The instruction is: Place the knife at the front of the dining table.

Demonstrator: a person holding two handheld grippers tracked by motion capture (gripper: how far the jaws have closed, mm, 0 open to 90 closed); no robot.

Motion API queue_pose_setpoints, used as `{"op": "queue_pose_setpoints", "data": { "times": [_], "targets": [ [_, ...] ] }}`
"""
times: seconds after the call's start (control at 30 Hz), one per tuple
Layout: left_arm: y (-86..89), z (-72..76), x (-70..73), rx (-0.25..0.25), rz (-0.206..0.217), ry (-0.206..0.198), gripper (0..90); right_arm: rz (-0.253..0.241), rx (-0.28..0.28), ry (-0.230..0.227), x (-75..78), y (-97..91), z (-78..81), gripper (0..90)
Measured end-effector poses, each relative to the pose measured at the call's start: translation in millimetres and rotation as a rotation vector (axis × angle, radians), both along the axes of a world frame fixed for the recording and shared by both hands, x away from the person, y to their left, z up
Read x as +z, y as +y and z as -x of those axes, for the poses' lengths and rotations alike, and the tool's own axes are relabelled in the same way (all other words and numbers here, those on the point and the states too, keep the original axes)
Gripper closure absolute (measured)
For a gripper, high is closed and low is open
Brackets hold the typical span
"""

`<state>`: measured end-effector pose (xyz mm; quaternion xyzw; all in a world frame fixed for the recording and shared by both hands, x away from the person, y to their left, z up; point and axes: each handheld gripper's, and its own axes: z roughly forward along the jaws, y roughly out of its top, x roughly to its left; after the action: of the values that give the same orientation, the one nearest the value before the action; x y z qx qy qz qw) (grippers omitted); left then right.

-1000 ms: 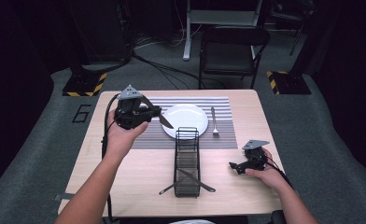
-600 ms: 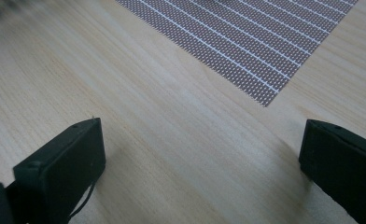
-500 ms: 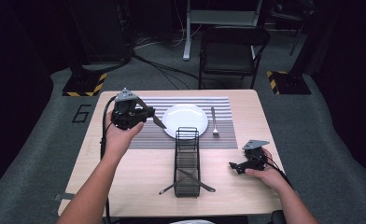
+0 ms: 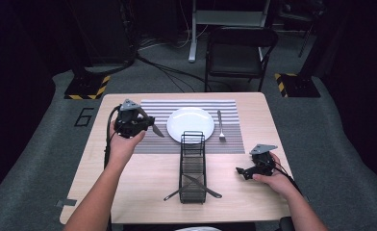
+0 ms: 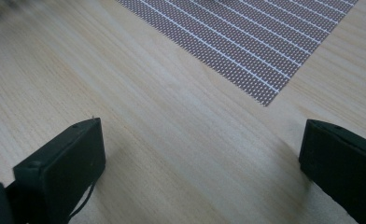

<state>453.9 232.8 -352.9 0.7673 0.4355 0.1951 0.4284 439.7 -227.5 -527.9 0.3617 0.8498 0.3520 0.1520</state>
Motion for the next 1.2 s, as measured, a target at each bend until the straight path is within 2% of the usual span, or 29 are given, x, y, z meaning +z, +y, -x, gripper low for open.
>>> {"op": "queue_pose_setpoints", "data": {
  "times": [0.2, 0.3, 0.83, 1.2],
  "targets": [
    [5.2, -4.0, -13.8, 0.016, -0.012, 0.024, 82.6, 0.000, -0.001, 0.000, 0.0, 0.0, 0.0, 0.0],
    [8.6, -5.7, -20.8, 0.026, -0.035, 0.033, 82.6, 0.000, 0.000, 0.000, 0.0, 0.0, 0.0, 0.0],
    [17.9, -19.8, -52.6, 0.078, -0.042, 0.093, 82.6, 0.000, 0.000, 0.000, 0.0, 0.0, 0.0, 0.0],
    [19.3, -28.7, -53.6, 0.084, -0.016, 0.091, 82.3, 0.000, -0.001, 0.001, 0.0, 0.0, 0.0, 0.0]
  ]
}}
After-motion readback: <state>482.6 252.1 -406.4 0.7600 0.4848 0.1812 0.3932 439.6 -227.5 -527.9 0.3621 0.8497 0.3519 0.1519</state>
